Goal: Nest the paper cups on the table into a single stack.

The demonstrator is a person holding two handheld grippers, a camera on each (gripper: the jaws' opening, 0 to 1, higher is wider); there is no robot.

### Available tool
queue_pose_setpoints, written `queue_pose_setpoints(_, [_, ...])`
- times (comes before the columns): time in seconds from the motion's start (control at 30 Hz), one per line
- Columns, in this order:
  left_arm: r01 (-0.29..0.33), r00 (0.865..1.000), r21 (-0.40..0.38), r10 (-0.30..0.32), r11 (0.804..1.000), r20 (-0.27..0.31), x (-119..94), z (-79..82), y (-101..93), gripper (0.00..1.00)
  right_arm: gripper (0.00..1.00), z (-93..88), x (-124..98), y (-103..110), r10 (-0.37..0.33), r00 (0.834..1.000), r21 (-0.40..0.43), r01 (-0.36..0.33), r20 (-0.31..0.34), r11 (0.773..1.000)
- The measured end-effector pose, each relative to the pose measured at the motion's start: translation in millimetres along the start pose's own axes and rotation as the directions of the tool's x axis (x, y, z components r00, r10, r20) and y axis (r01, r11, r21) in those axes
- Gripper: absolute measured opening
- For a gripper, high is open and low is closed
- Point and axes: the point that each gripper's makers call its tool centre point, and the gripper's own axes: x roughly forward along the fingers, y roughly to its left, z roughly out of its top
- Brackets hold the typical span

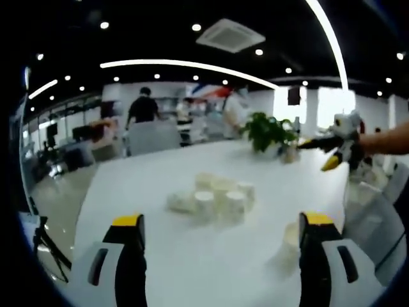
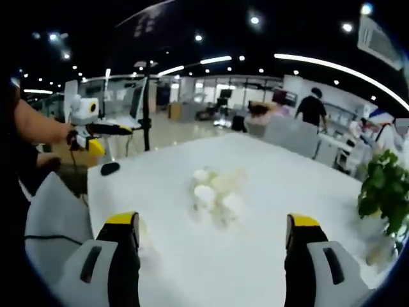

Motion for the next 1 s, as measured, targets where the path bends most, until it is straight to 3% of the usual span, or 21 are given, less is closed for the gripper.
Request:
queue_pose_setpoints(0.1, [0.011, 1.000, -0.054, -0.011, 0.998, 0.000, -1.4, 0.0, -0.3, 0.98, 0.93, -12.1, 1.3, 3.3, -0.021, 1.000, 0.027, 0.021, -0.006, 0.999])
queue_pose_setpoints(0.17, [0.017, 1.000, -0.047, -0.016, 0.999, 0.016, -3.7, 5.0, 0.2, 0.98, 0.93, -5.1, -2.1, 6.5, -0.051, 0.998, 0.052, 0.049, 0.044, 0.997])
queue_pose_setpoints(0.33, [0.035, 0.999, -0.044, -0.035, 0.998, 0.009, -2.5, 3.7, 1.5, 0.98, 0.93, -15.1, -7.5, 7.0, -0.064, 0.997, 0.047, 0.063, 0.031, 0.997])
queue_pose_setpoints(0.43, [0.042, 0.999, -0.001, -0.042, 0.999, -0.016, -0.3, 0.2, 2.9, 0.98, 0.93, -17.1, -11.2, 1.1, -0.070, 0.996, 0.102, 0.064, 0.055, 0.993])
queue_pose_setpoints(0.6, [0.035, 0.999, -0.011, -0.035, 0.999, -0.012, 0.5, 1.6, 4.3, 0.98, 0.96, -19.8, -12.5, -8.9, -0.077, 0.996, 0.083, 0.074, 0.041, 0.994])
queue_pose_setpoints(0.7, [0.042, 0.998, 0.003, -0.042, 0.999, -0.046, 2.1, -7.7, 5.0, 0.98, 1.00, -21.6, -8.2, -13.9, -0.076, 0.997, 0.077, 0.073, 0.034, 0.994])
queue_pose_setpoints(1.0, [0.019, 0.999, -0.023, -0.020, 1.000, -0.043, -1.2, -11.4, 10.1, 0.98, 1.00, -26.7, 4.9, -16.3, -0.054, 0.998, 0.072, 0.053, 0.021, 0.996])
